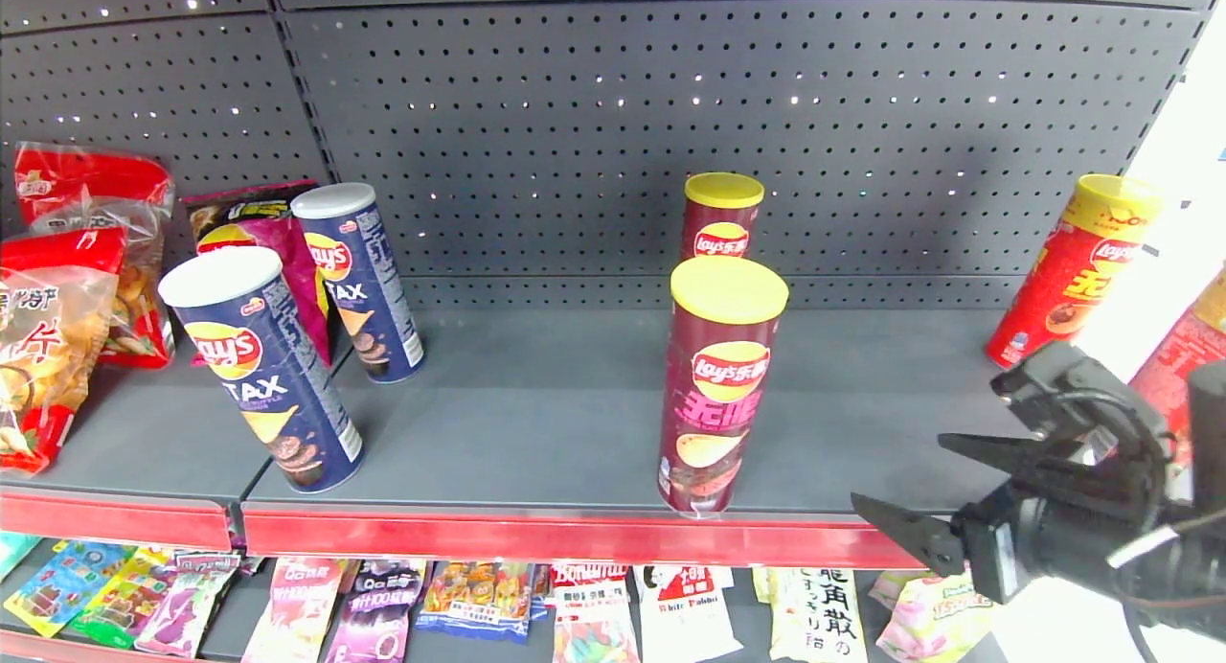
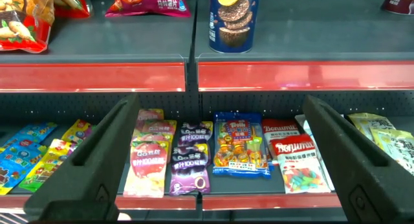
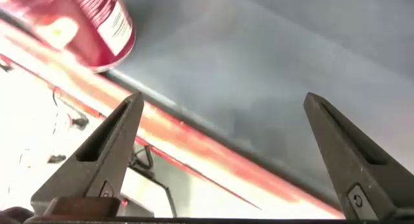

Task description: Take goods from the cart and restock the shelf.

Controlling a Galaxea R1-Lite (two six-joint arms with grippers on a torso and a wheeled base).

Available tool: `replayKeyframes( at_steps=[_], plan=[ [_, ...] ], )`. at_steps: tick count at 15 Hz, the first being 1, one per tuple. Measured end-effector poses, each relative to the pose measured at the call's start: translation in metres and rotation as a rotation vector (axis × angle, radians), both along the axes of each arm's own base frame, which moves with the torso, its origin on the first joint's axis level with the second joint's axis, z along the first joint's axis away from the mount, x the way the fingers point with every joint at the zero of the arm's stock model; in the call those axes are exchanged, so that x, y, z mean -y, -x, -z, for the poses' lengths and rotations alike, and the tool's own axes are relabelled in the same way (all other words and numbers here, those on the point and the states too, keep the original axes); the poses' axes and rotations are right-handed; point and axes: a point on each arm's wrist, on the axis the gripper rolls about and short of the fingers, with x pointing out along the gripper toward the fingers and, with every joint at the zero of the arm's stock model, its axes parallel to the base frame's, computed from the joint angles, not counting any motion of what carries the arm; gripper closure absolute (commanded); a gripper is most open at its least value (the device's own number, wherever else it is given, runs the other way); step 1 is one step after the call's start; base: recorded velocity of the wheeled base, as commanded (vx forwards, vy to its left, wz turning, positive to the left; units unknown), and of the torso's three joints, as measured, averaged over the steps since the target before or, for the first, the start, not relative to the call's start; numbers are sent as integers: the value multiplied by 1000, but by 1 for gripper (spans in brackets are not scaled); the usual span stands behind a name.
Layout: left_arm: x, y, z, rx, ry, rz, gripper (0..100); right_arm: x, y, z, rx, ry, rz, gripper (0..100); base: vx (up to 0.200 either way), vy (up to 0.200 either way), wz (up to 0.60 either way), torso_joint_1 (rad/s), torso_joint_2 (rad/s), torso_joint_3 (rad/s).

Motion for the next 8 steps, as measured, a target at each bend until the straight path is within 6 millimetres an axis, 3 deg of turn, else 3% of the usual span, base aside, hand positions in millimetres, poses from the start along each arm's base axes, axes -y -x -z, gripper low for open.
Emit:
replayKeyframes(
  at_steps=[5, 8],
  plan=[
    [0, 0, 0, 0, 0, 0, 0, 56, 59, 10, 93, -41, 8, 0, 0, 0, 0, 0, 0, 0],
    [0, 0, 0, 1, 0, 0, 0, 79, 96, 20, 172, -73, 115, 0, 0, 0, 0, 0, 0, 0]
  ],
)
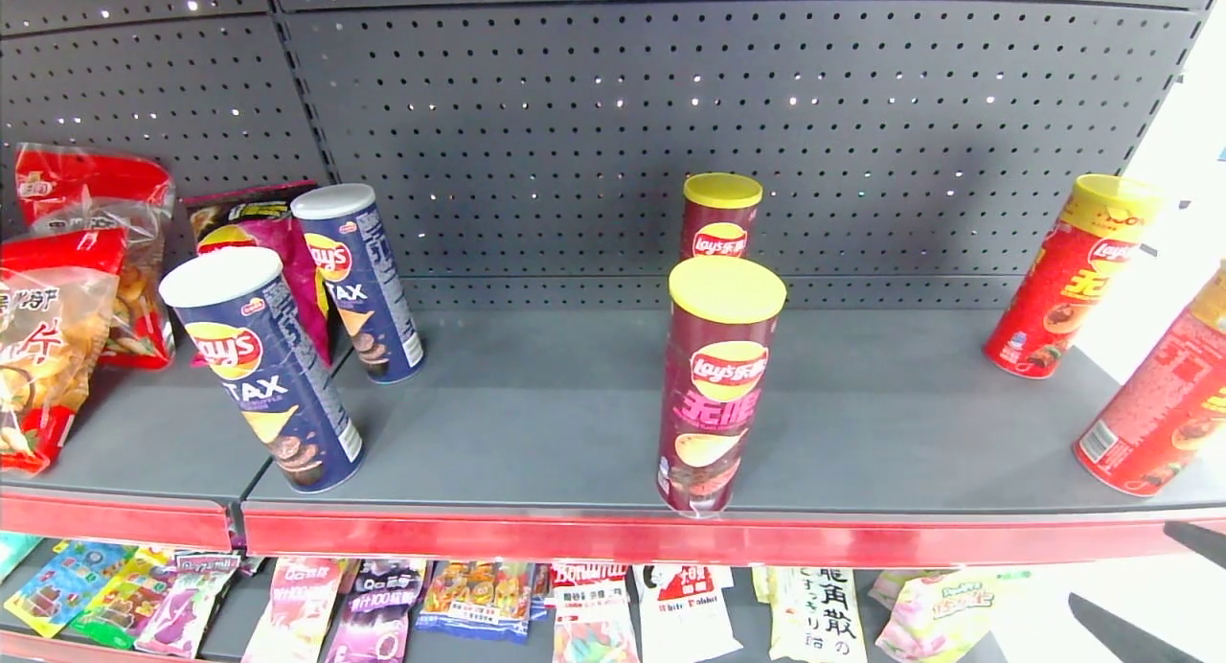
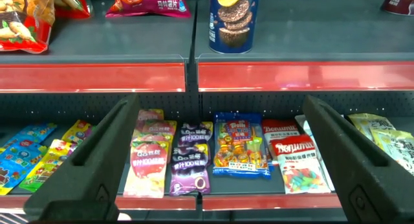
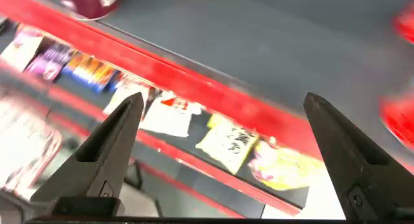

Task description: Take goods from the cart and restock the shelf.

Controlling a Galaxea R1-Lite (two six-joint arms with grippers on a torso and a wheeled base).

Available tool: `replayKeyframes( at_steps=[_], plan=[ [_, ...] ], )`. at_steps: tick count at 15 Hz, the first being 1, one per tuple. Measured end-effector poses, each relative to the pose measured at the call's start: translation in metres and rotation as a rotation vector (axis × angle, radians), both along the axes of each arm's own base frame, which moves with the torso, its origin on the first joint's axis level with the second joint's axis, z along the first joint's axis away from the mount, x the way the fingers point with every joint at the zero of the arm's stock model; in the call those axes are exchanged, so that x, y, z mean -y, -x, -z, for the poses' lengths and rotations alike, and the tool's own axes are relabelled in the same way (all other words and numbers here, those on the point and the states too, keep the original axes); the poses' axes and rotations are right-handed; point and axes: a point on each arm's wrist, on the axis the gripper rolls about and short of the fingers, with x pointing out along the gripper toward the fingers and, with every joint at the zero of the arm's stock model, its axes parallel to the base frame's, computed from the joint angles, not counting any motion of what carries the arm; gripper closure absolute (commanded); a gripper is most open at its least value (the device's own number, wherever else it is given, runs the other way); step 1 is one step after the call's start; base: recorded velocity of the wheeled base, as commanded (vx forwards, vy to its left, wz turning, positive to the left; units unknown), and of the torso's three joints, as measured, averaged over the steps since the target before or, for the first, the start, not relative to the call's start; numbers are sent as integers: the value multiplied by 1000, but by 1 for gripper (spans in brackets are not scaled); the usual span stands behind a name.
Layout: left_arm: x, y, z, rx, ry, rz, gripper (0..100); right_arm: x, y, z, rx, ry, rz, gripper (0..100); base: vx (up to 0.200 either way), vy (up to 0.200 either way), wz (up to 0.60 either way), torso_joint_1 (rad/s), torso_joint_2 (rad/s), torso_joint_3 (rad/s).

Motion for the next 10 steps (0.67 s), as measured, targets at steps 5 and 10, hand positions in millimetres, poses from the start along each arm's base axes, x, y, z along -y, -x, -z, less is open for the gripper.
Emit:
replayKeyframes(
  at_steps=[5, 10],
  plan=[
    [0, 0, 0, -1, 0, 0, 0, 7, 51, 45, 95, -113, 101, 0, 0, 0, 0, 0, 0, 0],
    [0, 0, 0, -1, 0, 0, 0, 9, 69, 61, 216, -180, 253, 0, 0, 0, 0, 0, 0, 0]
  ],
)
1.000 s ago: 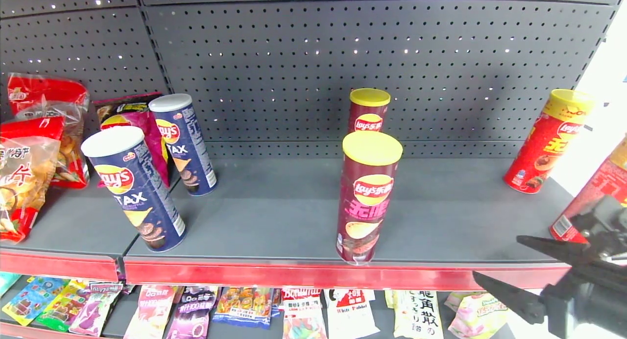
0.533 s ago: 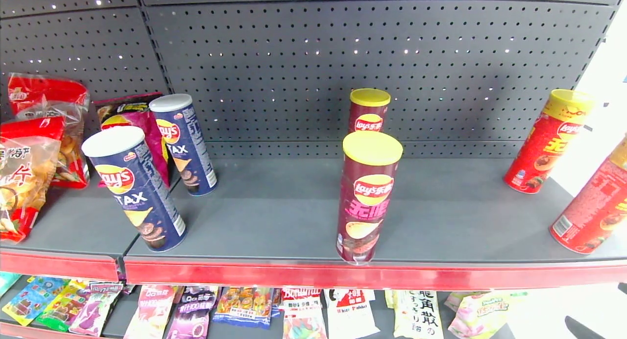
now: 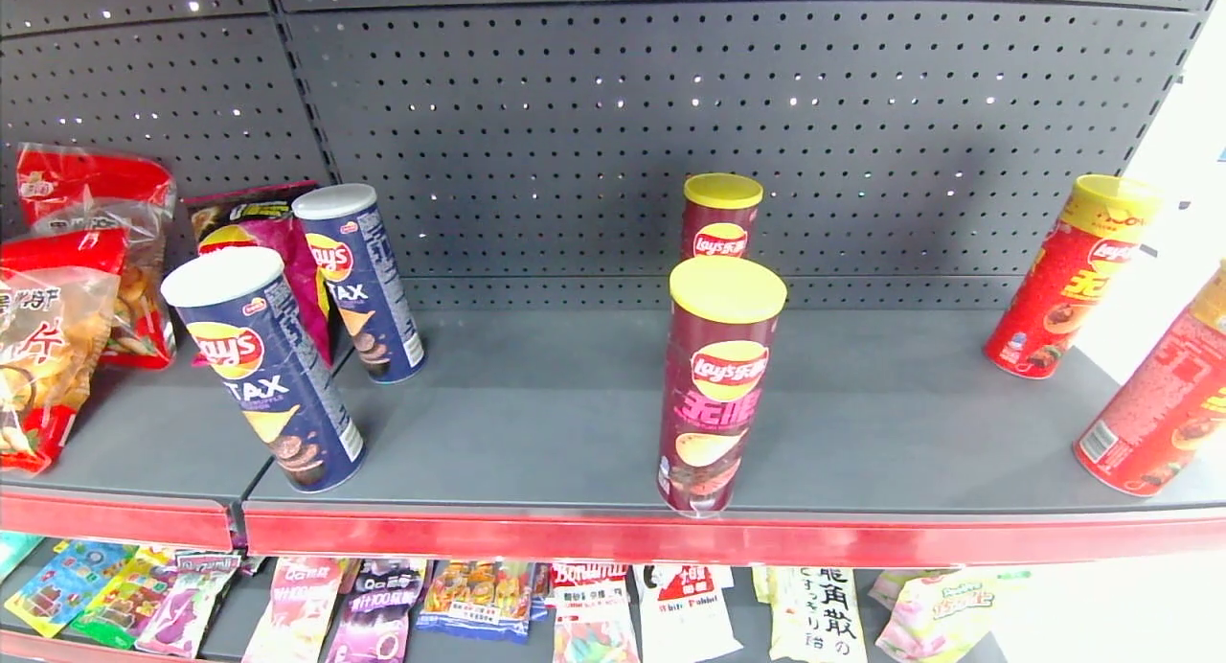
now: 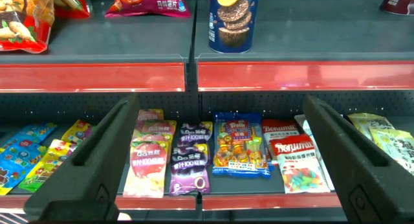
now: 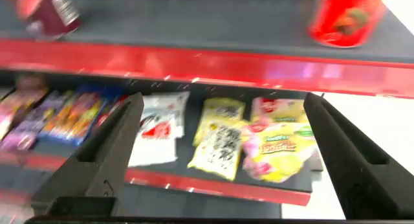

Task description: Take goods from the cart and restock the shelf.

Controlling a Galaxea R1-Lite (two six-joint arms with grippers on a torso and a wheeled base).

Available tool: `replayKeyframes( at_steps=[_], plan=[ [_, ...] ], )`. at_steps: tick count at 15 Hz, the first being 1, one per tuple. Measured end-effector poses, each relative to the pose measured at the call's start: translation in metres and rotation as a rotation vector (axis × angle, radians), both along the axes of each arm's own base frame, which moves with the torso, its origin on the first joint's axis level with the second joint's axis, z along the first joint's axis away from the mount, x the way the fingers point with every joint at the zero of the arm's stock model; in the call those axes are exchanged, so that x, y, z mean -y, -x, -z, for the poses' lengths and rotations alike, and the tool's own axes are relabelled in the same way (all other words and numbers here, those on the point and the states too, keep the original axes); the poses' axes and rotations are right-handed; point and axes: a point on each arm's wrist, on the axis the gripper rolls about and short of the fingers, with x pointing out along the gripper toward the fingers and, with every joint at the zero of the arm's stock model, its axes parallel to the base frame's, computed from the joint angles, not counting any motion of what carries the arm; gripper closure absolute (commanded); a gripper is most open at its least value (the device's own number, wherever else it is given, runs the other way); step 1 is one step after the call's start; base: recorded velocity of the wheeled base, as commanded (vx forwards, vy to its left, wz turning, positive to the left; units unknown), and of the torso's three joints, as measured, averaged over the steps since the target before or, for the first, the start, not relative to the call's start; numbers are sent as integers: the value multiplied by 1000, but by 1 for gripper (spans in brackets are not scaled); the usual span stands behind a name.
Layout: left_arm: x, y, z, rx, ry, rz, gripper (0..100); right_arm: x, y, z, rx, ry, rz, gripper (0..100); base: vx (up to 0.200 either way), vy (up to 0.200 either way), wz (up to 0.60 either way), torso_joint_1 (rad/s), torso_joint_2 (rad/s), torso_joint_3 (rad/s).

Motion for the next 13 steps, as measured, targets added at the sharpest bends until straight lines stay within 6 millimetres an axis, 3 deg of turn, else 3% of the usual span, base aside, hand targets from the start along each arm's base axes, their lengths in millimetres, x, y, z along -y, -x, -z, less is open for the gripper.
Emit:
replayKeyframes(
  at_steps=[5, 8, 13],
  plan=[
    [0, 0, 0, 0, 0, 0, 0, 3, 3, 3, 22, -25, 152, 0, 0, 0, 0, 0, 0, 0],
    [0, 0, 0, 0, 0, 1, 0, 2, 6, 7, 19, 33, 58, 0, 0, 0, 0, 0, 0, 0],
    [0, 0, 0, 0, 0, 0, 0, 2, 7, 8, 38, 35, 48, 0, 0, 0, 0, 0, 0, 0]
  ],
)
